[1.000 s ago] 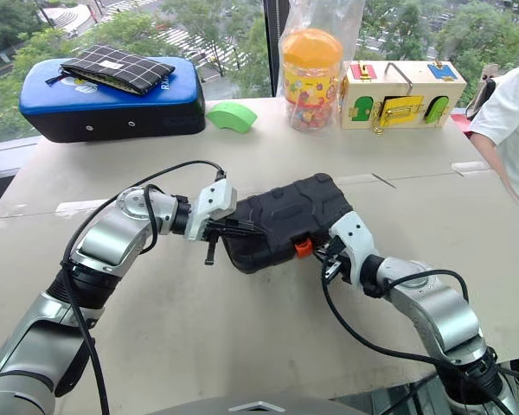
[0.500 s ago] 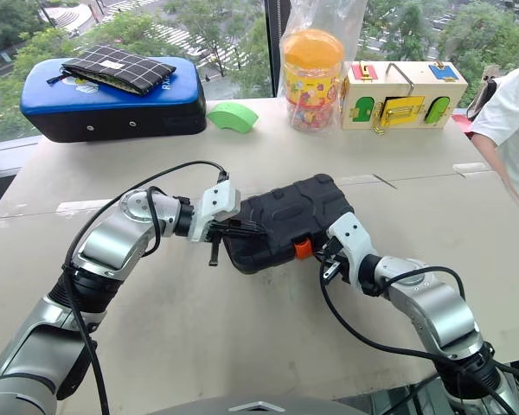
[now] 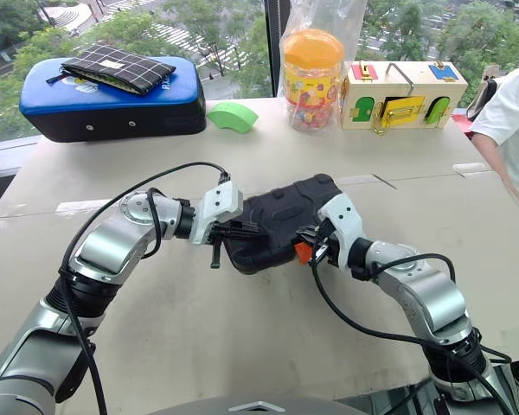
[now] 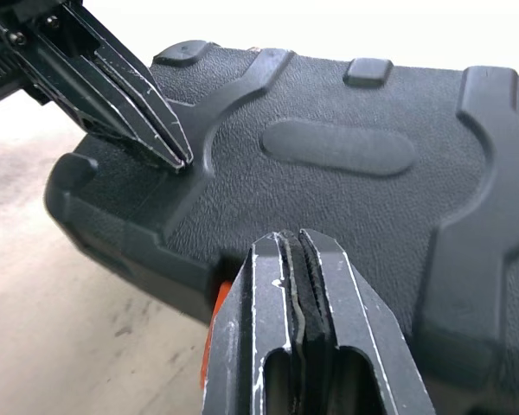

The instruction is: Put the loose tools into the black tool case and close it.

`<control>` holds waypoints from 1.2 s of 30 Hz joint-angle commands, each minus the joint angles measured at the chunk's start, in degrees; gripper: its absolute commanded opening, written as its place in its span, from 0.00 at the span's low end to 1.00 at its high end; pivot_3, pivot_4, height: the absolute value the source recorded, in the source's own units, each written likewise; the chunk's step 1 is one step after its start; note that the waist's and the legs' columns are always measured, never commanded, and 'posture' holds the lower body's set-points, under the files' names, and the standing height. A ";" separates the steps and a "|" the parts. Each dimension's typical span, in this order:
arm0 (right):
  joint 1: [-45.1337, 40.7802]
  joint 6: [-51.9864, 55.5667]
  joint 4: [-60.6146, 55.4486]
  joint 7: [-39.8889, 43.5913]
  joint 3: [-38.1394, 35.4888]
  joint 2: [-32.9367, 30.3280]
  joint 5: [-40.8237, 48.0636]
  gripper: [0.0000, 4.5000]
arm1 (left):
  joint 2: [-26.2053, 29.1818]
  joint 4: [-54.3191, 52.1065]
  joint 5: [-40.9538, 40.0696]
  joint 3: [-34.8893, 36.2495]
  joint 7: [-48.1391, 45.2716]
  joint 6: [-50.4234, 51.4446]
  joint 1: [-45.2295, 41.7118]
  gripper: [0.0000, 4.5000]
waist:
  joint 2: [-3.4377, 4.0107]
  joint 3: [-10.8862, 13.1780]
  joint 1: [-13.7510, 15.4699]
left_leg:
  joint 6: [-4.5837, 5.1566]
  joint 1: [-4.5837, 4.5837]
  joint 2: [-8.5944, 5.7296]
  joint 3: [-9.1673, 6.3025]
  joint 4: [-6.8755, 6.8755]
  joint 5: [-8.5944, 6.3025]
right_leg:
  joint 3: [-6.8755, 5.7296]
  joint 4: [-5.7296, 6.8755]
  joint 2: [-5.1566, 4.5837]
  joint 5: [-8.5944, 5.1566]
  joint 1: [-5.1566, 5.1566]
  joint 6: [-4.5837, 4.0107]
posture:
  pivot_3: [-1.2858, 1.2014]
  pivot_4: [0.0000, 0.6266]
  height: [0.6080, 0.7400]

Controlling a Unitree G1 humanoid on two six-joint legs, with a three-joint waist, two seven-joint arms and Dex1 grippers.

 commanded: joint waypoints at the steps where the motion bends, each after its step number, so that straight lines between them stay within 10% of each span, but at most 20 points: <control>1: 2.01 0.62 0.82 0.99 3.43 -2.02 -1.50 0.00 | 0.43 2.05 1.85 -2.79 -0.29 2.18 1.12 0.01 | 0.02 -0.03 0.00 | 0.00 0.00 0.00 0.00 0.01 0.00 | 0.00 0.00 0.00 0.00 0.00 0.01 | 0.52 0.24 1.00; 36: 3.76 0.52 -2.36 3.50 3.66 -7.62 -2.21 0.00 | -0.39 8.92 3.40 -2.99 -1.95 -4.74 2.35 0.01 | 0.08 -0.05 -0.03 | -0.20 -0.01 0.05 -0.01 -0.01 -0.12 | -0.01 -0.04 -0.07 -0.03 -0.01 0.03 | 0.52 0.24 1.00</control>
